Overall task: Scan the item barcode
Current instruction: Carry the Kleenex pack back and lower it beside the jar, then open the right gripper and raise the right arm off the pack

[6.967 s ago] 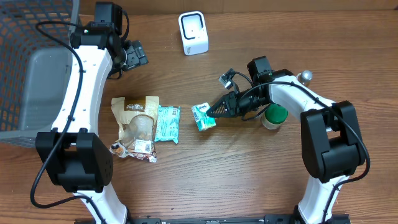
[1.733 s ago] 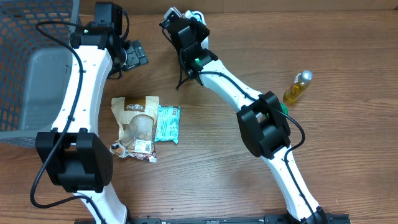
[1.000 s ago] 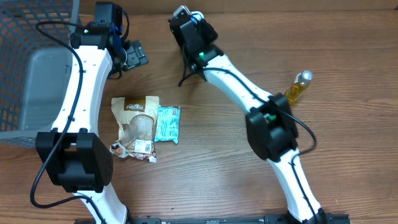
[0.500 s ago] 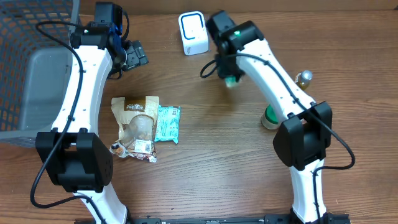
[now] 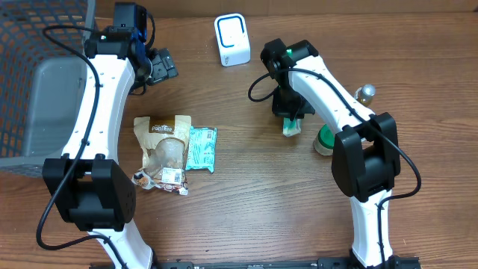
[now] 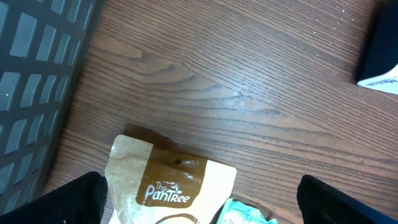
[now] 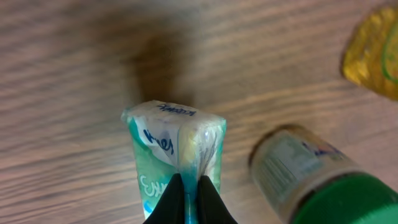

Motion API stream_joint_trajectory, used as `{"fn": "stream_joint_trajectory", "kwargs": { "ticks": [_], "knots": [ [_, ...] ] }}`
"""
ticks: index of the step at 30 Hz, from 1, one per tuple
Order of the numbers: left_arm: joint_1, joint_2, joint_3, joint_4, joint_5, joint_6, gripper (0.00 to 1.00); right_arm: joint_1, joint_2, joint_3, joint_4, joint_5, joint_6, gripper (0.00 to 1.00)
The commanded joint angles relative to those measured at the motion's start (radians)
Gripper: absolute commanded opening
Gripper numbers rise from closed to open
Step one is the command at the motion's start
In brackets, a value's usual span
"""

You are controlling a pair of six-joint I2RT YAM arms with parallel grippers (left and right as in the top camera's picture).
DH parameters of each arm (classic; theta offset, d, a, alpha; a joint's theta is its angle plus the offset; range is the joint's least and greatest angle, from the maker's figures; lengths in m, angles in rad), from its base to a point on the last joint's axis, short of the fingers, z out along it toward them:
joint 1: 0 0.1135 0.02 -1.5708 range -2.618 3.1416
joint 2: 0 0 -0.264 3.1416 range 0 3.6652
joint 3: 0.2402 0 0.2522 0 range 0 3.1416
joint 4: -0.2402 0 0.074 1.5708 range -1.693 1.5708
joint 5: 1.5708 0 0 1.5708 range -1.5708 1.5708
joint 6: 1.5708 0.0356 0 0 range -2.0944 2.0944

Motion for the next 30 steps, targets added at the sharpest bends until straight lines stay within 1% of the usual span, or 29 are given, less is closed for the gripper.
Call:
{"fn": "stream_joint_trajectory", "kwargs": {
  "ticks": [1, 8, 12, 14, 17, 20, 23, 26, 30],
  "knots": [
    [-0.007, -0.011, 0.019, 0.001, 0.004, -0.010, 0.99, -0.007, 0.002, -0.006, -0.016, 0.042, 0.038, 0.04],
    [-0.007, -0.011, 0.018, 0.001, 0.005, -0.010, 1.00, -0.008, 0.002, -0.006, -0.013, 0.042, 0.037, 0.05],
    [-0.007, -0.011, 0.018, 0.001, 0.004, -0.010, 1.00, -0.008, 0.002, -0.006, -0.013, 0.042, 0.037, 0.17],
    [-0.007, -0.011, 0.018, 0.000, 0.005, -0.010, 1.00, -0.008, 0.002, -0.006, -0.012, 0.042, 0.037, 0.26],
    [-0.007, -0.011, 0.018, 0.001, 0.004, -0.010, 1.00, -0.009, 0.002, -0.006, -0.012, 0.042, 0.038, 0.34],
    [-0.007, -0.011, 0.019, 0.000, 0.005, -0.010, 1.00, -0.009, 0.002, -0.006, 0.005, 0.026, 0.038, 0.34],
    [-0.007, -0.011, 0.018, 0.000, 0.004, -0.010, 1.00, -0.009, 0.002, -0.006, 0.038, -0.086, 0.037, 0.34],
    [-0.007, -0.011, 0.019, 0.000, 0.004, -0.010, 1.00, -0.008, 0.002, -0.006, 0.056, -0.182, 0.037, 0.30],
    [-0.007, -0.011, 0.018, 0.001, 0.005, -0.010, 1.00, -0.008, 0.002, -0.006, 0.079, -0.203, 0.037, 0.29]
  ]
}}
